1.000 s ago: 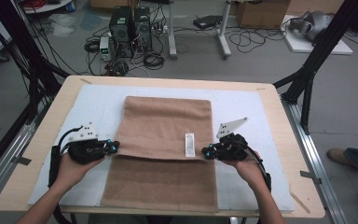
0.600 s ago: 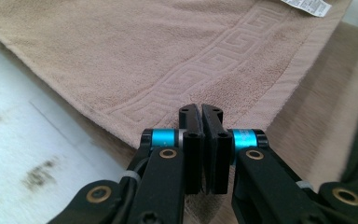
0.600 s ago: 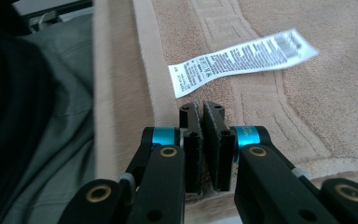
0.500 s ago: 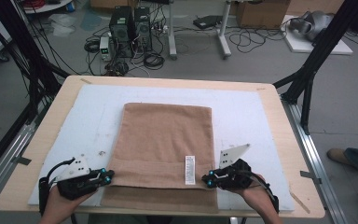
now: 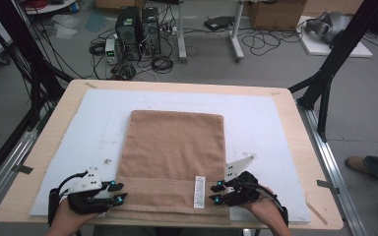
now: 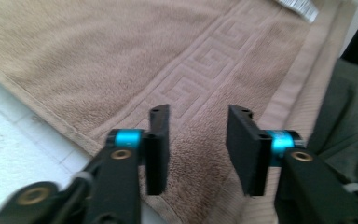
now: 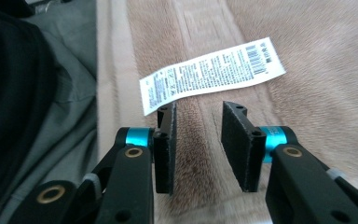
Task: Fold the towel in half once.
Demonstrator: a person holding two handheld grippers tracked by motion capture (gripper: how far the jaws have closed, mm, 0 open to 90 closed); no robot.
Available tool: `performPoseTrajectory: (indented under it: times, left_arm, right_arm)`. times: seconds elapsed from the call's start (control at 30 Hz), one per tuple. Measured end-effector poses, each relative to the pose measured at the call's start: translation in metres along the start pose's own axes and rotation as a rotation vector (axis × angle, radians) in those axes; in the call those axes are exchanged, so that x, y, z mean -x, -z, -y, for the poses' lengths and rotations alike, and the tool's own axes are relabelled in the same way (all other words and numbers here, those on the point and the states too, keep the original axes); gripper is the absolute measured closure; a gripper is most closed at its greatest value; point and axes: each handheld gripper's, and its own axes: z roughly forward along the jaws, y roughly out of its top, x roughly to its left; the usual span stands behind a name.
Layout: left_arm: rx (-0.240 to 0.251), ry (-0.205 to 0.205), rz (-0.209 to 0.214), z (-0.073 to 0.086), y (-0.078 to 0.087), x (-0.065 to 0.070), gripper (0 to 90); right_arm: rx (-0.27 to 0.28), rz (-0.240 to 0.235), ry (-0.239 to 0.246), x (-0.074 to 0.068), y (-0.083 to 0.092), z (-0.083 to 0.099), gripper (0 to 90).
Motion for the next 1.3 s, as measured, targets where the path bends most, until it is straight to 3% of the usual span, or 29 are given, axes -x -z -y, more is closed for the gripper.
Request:
performPoseTrajectory:
  times: [0.1, 0.27, 0.6, 0.77, 0.83, 0.9, 1.0, 1.3]
  left_arm:
    - [-0.033, 0.001, 0.008, 0.006, -0.009, 0.0, 76.4]
    - [-0.01, 0.014, 0.003, 0.009, -0.011, -0.001, 87.9]
    - [0.013, 0.001, -0.013, 0.008, -0.004, 0.004, 89.1]
    - [0.039, -0.001, -0.005, 0.005, 0.007, 0.008, 89.2]
    - [0.041, -0.011, 0.005, 0.004, 0.01, 0.007, 89.2]
    - [0.044, -0.002, 0.001, 0.002, 0.012, 0.005, 81.5]
    - [0.055, 0.006, -0.021, -0.002, 0.012, 0.0, 74.9]
    - [0.09, 0.038, -0.061, -0.016, 0.008, -0.016, 60.3]
  right_arm:
    - [-0.023, 0.002, 0.009, -0.001, -0.01, 0.004, 72.3]
    - [-0.017, 0.011, 0.03, -0.001, -0.01, 0.003, 86.7]
    - [0.015, -0.002, 0.026, -0.004, -0.004, 0.005, 87.5]
    - [0.036, -0.027, 0.051, -0.01, 0.002, 0.002, 87.5]
    - [0.033, -0.055, 0.048, -0.01, 0.002, 0.003, 82.0]
    - [0.046, -0.048, 0.026, -0.007, 0.003, 0.002, 72.4]
    - [0.076, -0.027, -0.005, -0.001, 0.006, 0.001, 65.7]
    - [0.102, 0.074, -0.06, 0.02, 0.015, -0.01, 46.6]
